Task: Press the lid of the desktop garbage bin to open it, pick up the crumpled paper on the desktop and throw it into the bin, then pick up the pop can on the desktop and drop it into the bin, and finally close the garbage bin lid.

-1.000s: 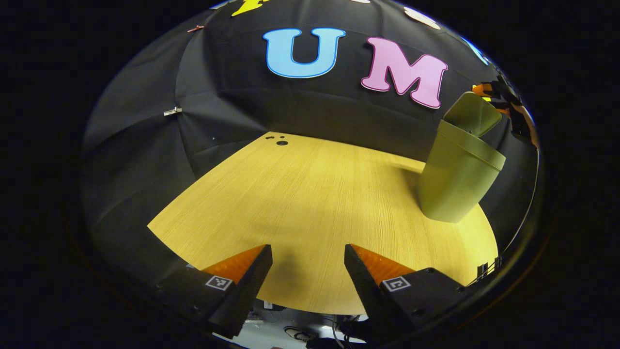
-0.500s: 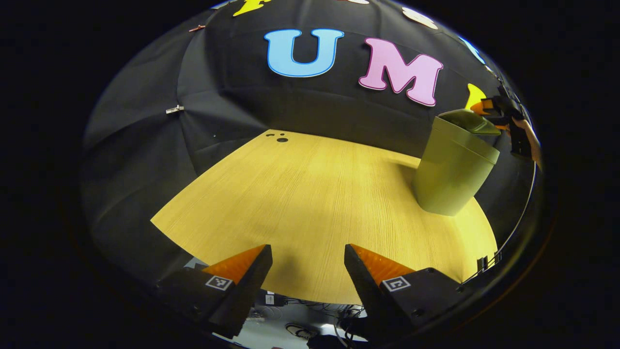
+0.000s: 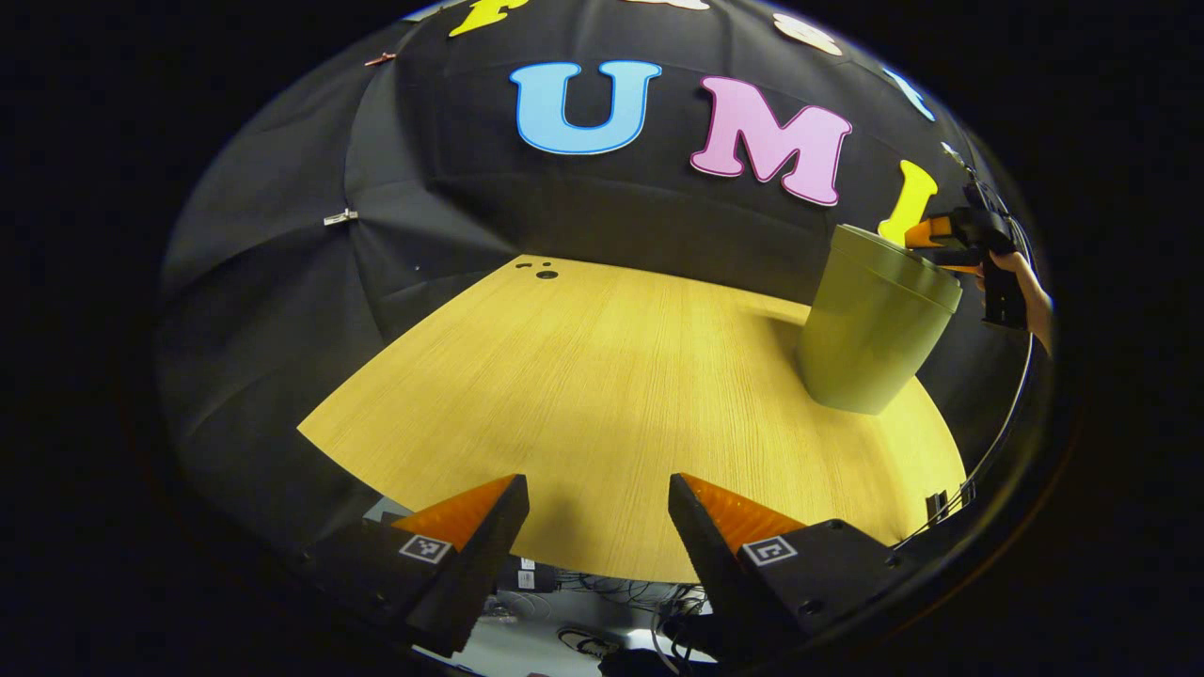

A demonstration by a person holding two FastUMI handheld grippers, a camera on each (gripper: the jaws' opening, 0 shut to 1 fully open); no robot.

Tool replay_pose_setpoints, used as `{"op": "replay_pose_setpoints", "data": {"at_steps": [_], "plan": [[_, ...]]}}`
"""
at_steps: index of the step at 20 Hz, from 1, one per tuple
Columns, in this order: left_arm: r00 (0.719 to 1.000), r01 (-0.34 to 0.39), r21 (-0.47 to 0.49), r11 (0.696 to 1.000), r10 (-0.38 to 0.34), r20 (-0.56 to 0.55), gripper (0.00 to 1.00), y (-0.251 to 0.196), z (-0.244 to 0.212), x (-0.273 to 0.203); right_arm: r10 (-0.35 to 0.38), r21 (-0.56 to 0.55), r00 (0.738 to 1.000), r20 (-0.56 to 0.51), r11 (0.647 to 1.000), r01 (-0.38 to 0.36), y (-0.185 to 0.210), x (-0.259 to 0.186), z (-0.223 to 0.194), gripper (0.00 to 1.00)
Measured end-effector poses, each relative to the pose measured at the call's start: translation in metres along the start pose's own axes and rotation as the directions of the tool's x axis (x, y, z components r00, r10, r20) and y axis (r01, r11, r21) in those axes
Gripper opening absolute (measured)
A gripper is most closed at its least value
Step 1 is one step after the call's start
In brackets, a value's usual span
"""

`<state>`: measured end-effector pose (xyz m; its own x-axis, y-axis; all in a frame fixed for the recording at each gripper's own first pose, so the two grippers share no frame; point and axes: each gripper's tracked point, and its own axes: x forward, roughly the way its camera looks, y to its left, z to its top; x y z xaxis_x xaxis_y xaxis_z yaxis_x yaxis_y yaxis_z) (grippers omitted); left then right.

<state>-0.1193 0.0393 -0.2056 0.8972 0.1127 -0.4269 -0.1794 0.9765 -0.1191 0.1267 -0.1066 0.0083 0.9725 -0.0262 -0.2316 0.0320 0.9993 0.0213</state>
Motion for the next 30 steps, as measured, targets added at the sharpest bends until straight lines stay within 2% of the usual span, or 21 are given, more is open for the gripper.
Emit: {"op": "replay_pose_setpoints", "data": {"at_steps": [2, 3, 4, 7, 9, 16, 20, 25, 30], "plan": [[1.000, -0.002, -0.002, 1.000, 0.002, -0.001, 0.96, -0.002, 0.000, 0.001, 0.008, 0.005, 1.000, -0.009, 1.000, -0.007, 0.000, 0.001, -0.001, 0.98], [1.000, -0.003, -0.004, 1.000, 0.003, 0.000, 0.96, -0.003, -0.001, 0.001, 0.014, 0.007, 1.000, -0.016, 1.000, -0.014, -0.001, 0.000, -0.003, 0.94], [1.000, -0.003, -0.008, 1.000, 0.003, -0.002, 0.96, -0.003, -0.002, 0.000, 0.017, 0.015, 1.000, -0.024, 1.000, -0.016, -0.001, 0.002, -0.003, 0.98], [1.000, -0.005, -0.008, 1.000, 0.005, -0.003, 0.96, -0.006, -0.001, 0.001, 0.022, 0.025, 0.999, -0.049, 0.999, -0.021, 0.000, 0.003, -0.006, 0.99], [1.000, -0.003, -0.005, 1.000, 0.003, -0.003, 0.96, -0.007, -0.001, 0.002, 0.014, -0.005, 0.998, -0.061, 1.000, -0.015, 0.001, 0.001, -0.011, 0.99], [1.000, 0.021, -0.006, 1.000, -0.021, 0.017, 0.96, -0.020, 0.007, 0.005, 0.052, -0.017, 0.999, -0.001, 0.999, -0.052, 0.007, 0.002, -0.004, 0.98], [0.999, 0.044, 0.012, 0.999, -0.045, 0.018, 0.96, -0.025, 0.008, 0.007, 0.028, -0.049, 0.999, 0.024, 0.998, -0.026, 0.005, -0.004, -0.001, 0.98], [0.997, 0.053, 0.019, 0.998, -0.054, 0.049, 0.96, -0.024, 0.027, 0.011, 0.036, -0.062, 0.994, 0.104, 0.998, -0.030, 0.005, -0.030, 0.014, 0.98], [0.990, 0.091, 0.021, 0.996, -0.093, 0.102, 0.96, -0.027, 0.060, 0.013, 0.017, -0.001, 0.989, 0.146, 1.000, -0.017, 0.000, -0.077, 0.022, 0.98]]}}
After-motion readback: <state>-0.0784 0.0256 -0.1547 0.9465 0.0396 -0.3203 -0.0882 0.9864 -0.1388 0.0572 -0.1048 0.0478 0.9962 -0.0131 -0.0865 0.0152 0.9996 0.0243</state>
